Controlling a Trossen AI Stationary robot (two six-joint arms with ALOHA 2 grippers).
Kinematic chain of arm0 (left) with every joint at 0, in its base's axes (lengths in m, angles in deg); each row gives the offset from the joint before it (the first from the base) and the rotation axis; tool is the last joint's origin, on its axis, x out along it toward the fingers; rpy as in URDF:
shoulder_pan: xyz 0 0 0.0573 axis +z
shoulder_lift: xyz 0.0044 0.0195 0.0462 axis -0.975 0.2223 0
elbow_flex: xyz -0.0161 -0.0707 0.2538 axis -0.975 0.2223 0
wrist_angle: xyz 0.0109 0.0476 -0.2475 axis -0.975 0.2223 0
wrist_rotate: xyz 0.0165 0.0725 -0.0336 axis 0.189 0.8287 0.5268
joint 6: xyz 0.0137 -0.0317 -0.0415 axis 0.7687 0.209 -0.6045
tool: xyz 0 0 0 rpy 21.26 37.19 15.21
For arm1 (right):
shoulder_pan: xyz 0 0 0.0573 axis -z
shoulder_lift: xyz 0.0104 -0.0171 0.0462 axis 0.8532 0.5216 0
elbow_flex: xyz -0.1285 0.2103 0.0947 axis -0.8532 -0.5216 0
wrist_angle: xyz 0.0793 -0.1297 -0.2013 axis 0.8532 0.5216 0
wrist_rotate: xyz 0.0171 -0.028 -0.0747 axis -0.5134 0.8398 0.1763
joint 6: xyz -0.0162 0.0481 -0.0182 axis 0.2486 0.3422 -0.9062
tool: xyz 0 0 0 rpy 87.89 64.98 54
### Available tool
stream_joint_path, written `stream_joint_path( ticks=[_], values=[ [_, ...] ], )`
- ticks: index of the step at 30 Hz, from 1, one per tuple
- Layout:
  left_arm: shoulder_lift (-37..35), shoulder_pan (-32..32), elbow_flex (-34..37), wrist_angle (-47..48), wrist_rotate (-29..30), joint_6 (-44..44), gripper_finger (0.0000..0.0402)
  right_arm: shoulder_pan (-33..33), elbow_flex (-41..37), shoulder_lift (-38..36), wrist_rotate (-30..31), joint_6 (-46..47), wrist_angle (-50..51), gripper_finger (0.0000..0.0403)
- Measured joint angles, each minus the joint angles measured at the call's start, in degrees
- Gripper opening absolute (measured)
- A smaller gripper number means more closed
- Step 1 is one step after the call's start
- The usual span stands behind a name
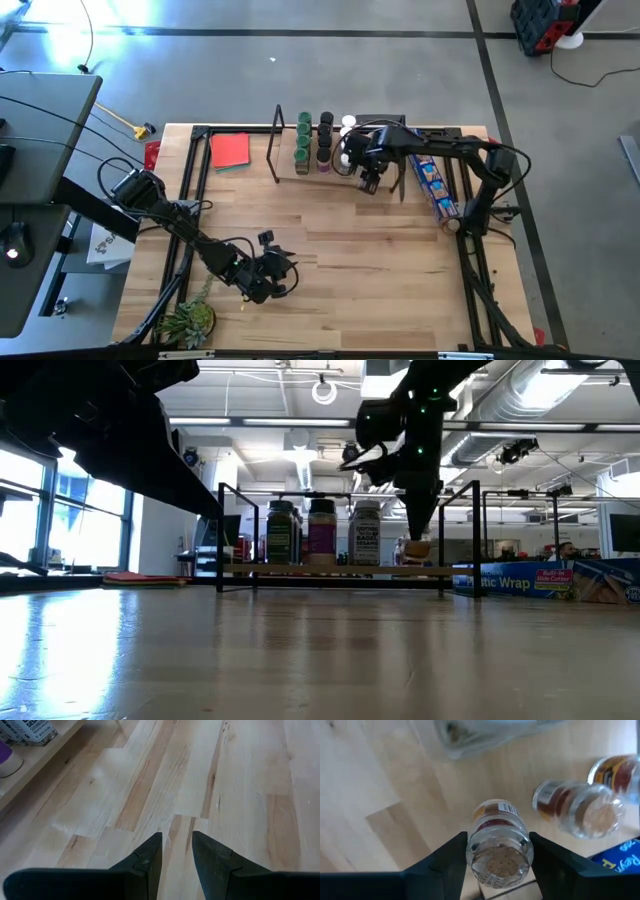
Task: Shelf spices
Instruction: Put the bottom brown seasoning on the shelf aligned with the other brown seasoning bottles
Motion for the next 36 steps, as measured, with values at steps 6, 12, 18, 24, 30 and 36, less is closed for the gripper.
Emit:
stream_joint_path(
  ticks=[6, 12, 18, 24, 30, 36],
  values=[
    [0.00, 0.00, 0.00, -0.04, 0.00, 0.00, 0.0103, 0.14, 0.00, 0.10, 3.43, -0.42, -3.04, 0.0205],
    [0.00, 0.00, 0.00, -0.04, 0.00, 0.00, 0.0103, 0.14, 0.00, 0.10, 4.13, -0.42, -2.42, 0.0207],
    [0.00, 0.00, 0.00, -0.05, 0.00, 0.00, 0.0103, 0.12, 0.00, -0.06, 6.18, 0.94, 0.50, 0.0208],
    [0.00, 0.00, 0.00, -0.09, 0.02, 0.00, 0.0103, 0.14, 0.00, -1.31, 6.98, 2.11, 7.20, 0.0208],
    [0.00, 0.00, 0.00, -0.13, 0.02, 0.00, 0.0103, -1.11, 0.00, -5.55, 6.85, 2.66, 3.71, 0.0202],
    [0.00, 0.00, 0.00, -0.44, 0.03, 0.00, 0.0103, 0.18, 0.04, -5.82, 1.46, 2.67, -6.68, 0.0137]
  ],
)
